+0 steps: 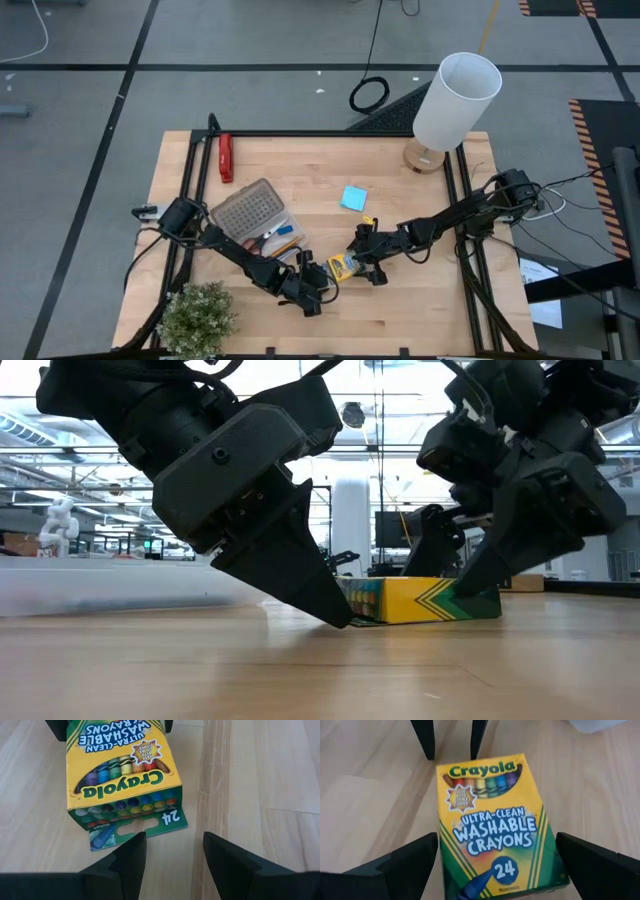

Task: Pack school essentials
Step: Put the yellow crayon box into the supply box

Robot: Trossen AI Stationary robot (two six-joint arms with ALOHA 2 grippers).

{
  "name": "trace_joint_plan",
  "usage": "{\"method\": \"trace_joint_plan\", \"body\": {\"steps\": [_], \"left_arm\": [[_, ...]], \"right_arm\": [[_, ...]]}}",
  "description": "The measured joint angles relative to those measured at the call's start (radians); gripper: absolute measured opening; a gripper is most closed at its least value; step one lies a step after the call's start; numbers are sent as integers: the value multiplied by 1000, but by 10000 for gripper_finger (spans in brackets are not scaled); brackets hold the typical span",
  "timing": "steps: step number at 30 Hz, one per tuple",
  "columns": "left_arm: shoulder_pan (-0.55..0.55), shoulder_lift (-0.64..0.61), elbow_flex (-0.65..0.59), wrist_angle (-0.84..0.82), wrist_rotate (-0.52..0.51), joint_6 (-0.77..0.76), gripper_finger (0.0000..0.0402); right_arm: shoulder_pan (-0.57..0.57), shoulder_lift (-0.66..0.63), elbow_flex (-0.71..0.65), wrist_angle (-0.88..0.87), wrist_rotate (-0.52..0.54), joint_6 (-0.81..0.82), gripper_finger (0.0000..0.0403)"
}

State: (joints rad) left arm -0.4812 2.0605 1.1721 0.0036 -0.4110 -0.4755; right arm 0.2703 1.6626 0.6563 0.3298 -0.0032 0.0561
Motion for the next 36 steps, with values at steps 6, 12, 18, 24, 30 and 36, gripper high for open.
{"method": "trace_joint_plan", "body": {"steps": [6, 12, 18, 24, 30, 36], "left_arm": [[0, 0, 0, 0, 0, 0, 200], [0, 0, 0, 0, 0, 2, 200], [0, 0, 0, 0, 1, 2, 200], [-1, 0, 0, 1, 1, 1, 200], [-12, 0, 0, 13, 0, -5, 200], [-13, 0, 0, 29, -1, 0, 200]], "right_arm": [[0, 5, 0, -5, -20, -27, 400], [0, 24, 0, -12, -75, -55, 400], [0, 35, 0, -7, -7, -71, 400], [0, 35, 0, -4, 29, -85, 400], [0, 35, 0, -3, 29, -82, 389], [0, 35, 0, 1, 27, -97, 362]]}}
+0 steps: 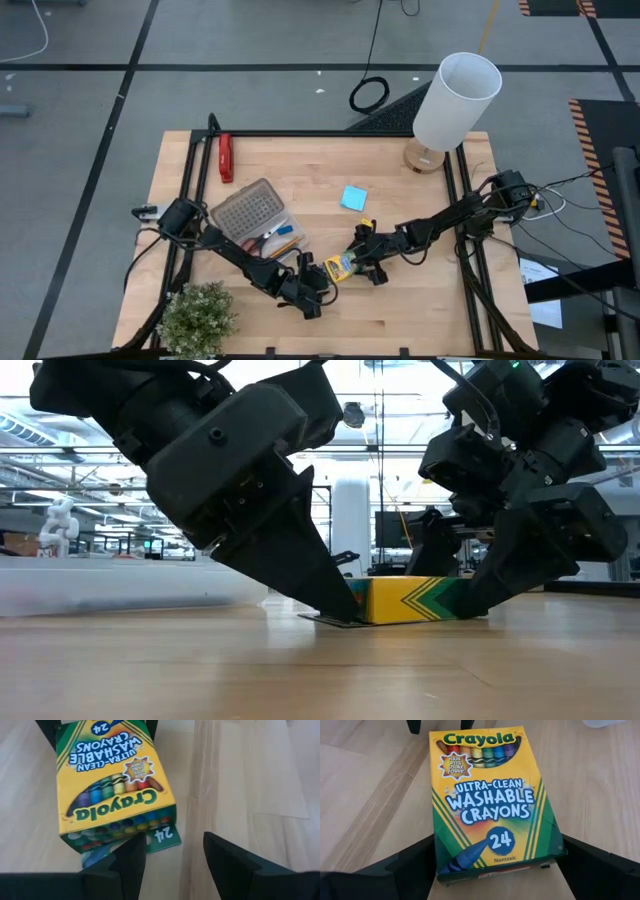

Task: Pack school essentials
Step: Put the yellow crayon box into the supply box

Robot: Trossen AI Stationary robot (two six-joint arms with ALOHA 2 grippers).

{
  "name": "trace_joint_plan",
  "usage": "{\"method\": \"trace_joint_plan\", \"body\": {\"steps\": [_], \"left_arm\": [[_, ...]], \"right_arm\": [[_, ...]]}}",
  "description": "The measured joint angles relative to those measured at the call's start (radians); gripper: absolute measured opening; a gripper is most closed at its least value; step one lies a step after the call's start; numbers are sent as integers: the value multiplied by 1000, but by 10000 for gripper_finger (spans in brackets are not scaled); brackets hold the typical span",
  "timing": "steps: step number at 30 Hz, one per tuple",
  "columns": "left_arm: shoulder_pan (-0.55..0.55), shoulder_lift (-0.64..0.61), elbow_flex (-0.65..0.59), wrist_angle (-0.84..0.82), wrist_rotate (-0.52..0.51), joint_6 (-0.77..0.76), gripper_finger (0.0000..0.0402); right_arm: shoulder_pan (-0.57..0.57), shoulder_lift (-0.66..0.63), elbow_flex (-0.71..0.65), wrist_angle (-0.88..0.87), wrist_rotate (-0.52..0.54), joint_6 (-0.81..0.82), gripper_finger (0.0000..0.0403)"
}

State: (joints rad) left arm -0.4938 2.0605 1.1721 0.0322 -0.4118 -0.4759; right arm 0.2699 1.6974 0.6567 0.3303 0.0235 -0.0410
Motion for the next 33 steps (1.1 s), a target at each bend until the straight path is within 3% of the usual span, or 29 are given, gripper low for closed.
{"method": "trace_joint_plan", "body": {"steps": [15, 21, 33], "left_arm": [[-2, 0, 0, -5, 1, 3, 200], [-45, -75, 0, -64, 13, -14, 200], [-135, -145, 0, -98, -286, 19, 200]], "right_arm": [[0, 0, 0, 1, -2, 2, 354], [0, -1, 0, 1, -2, 2, 354], [0, -97, 0, -12, -2, 28, 354]]}}
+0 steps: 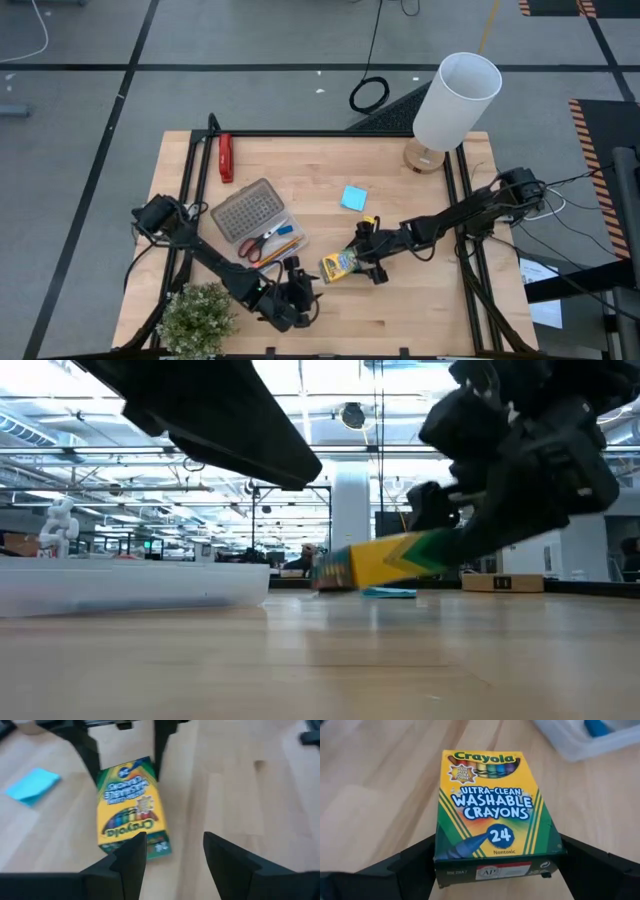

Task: Pack school essentials
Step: Put the yellow crayon box into the supply box

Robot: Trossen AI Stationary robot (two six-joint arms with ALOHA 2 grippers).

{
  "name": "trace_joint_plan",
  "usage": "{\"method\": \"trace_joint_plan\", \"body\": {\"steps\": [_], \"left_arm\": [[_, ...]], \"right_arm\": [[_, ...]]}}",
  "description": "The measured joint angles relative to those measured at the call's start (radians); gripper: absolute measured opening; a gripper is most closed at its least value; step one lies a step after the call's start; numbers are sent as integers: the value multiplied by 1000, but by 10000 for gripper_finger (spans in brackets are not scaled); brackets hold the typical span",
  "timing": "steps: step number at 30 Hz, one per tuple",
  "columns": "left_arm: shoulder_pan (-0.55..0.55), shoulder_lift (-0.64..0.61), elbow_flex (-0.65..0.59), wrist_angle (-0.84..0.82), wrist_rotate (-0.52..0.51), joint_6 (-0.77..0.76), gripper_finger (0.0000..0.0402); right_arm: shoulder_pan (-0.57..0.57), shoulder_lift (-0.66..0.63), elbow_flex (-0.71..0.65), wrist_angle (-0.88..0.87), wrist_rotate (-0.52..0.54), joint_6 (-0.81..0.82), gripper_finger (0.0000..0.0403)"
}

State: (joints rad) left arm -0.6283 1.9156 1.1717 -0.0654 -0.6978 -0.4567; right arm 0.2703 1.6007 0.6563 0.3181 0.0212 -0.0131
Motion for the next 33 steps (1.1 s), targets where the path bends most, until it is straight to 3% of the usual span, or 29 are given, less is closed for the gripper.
{"method": "trace_joint_plan", "body": {"steps": [11, 33], "left_arm": [[7, 0, 0, -14, -62, 7, 200], [46, 6, 0, -70, -62, -89, 200]], "right_arm": [[0, -57, 0, -27, 0, 1, 354], [0, -57, 0, -33, 0, 1, 340]]}}
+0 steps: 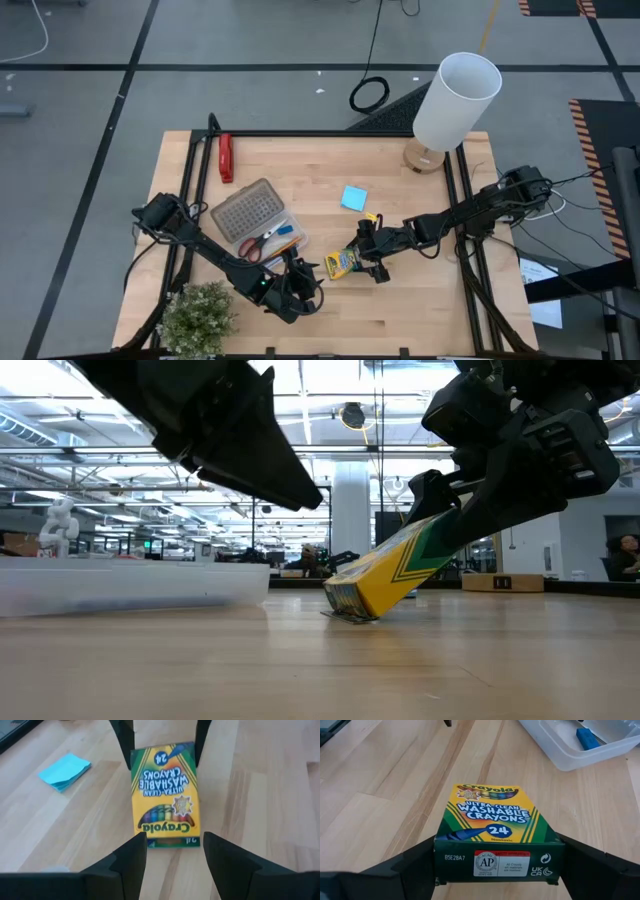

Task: Pack school essentials
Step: Put the yellow crayon box into the supply box

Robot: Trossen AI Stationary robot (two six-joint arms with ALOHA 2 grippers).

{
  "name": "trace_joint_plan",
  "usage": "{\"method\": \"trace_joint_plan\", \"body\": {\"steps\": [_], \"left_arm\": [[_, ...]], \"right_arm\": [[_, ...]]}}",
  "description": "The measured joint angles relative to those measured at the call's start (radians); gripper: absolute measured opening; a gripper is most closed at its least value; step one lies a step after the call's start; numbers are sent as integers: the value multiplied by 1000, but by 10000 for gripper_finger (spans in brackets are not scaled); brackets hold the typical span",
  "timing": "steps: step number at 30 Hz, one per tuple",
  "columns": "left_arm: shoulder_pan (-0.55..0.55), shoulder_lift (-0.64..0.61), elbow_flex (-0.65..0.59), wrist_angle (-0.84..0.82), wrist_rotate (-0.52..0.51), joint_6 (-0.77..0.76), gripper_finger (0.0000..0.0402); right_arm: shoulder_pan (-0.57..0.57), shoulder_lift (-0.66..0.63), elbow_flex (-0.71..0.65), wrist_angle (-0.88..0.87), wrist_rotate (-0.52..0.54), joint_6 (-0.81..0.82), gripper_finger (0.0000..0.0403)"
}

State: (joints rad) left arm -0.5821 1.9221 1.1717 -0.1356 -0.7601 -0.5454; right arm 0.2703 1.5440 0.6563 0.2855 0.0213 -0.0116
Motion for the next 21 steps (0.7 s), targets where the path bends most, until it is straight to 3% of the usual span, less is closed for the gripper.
{"method": "trace_joint_plan", "body": {"steps": [21], "left_arm": [[-4, 1, 0, -16, 24, -20, 215]], "right_arm": [[0, -18, 0, 32, 0, 0, 339]]}}
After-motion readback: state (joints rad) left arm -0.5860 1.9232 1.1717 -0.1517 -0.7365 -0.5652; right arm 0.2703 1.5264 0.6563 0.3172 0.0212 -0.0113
